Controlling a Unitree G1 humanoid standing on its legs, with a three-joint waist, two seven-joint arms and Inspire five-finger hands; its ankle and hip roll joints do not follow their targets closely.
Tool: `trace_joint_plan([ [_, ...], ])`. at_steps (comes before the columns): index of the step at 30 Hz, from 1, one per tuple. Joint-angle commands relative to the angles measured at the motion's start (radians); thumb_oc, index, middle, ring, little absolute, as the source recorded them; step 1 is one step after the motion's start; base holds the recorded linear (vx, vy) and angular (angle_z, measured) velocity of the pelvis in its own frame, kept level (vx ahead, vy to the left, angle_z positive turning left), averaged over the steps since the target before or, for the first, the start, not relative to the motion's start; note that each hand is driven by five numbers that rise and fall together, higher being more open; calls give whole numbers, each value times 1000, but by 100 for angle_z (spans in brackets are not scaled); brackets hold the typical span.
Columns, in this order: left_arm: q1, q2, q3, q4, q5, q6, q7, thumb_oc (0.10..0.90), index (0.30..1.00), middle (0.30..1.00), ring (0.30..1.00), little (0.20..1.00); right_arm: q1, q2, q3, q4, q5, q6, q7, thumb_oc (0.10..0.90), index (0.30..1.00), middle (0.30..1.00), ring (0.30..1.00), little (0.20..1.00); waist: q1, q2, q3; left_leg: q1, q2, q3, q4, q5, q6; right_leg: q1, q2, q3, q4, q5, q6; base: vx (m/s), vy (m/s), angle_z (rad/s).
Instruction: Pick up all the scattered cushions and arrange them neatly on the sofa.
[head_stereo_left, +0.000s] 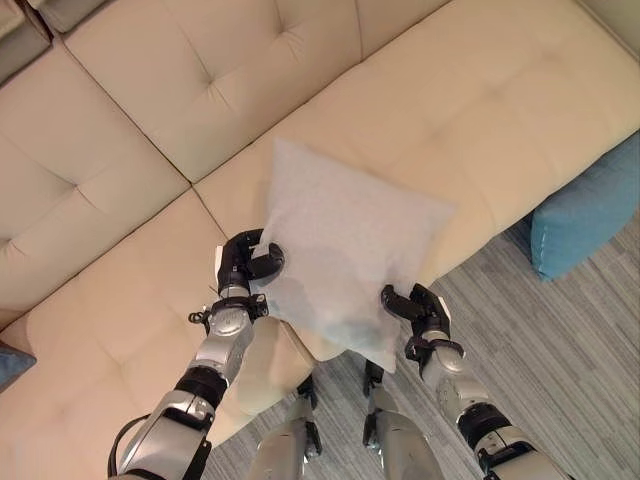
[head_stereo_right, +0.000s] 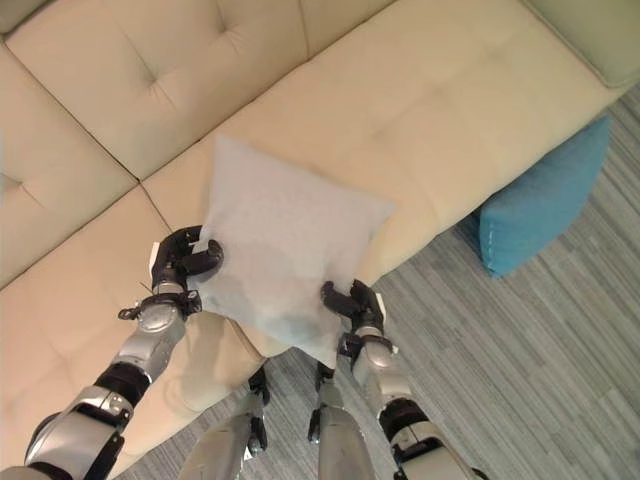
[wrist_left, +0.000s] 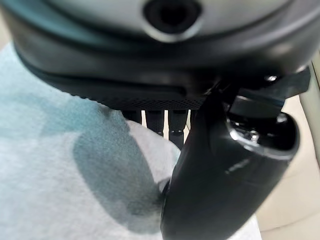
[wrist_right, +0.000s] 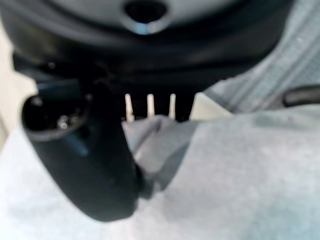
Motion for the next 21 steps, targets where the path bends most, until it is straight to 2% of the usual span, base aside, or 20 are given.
trace_joint_plan([
  [1,6,-86,-59,-100,-24,-80,-106,400,300,300,300,300,9,82,14,-126,-57,-44,53,400,300,300,300,300,-2,-30,-57,12,-48,-46,49,-117,-13,49,-39,23,71,-140,89,58,-55,5],
  [7,117,-80,-53,-243,-12,-73,-139,400,300,300,300,300,124,50,-43,-259,-69,-52,68,400,300,300,300,300,-8,-20,-86,92,-47,-47,25,-123,-11,124,-33,6,62,-165,87,68,-52,10],
  [9,179,-65,-45,-319,4,-68,-160,400,300,300,300,300,197,22,-75,-363,-84,-54,89,400,300,300,300,300,-15,-12,-106,140,-44,-55,12,-127,-12,170,-29,-8,65,-186,86,79,-71,9],
  [14,281,-44,-28,-443,-5,-62,-199,400,300,300,300,300,288,-9,-121,-498,-116,-57,119,400,300,300,300,300,-19,-1,-148,193,-39,-72,1,-124,-18,222,-20,-36,87,-221,77,47,-81,14],
  [21,397,-12,6,-532,10,-48,-239,400,300,300,300,300,390,-41,-186,-633,-162,-55,141,400,300,300,300,300,-14,-4,-177,227,-23,-100,40,-130,-36,283,-6,-69,125,-278,49,15,-92,22],
])
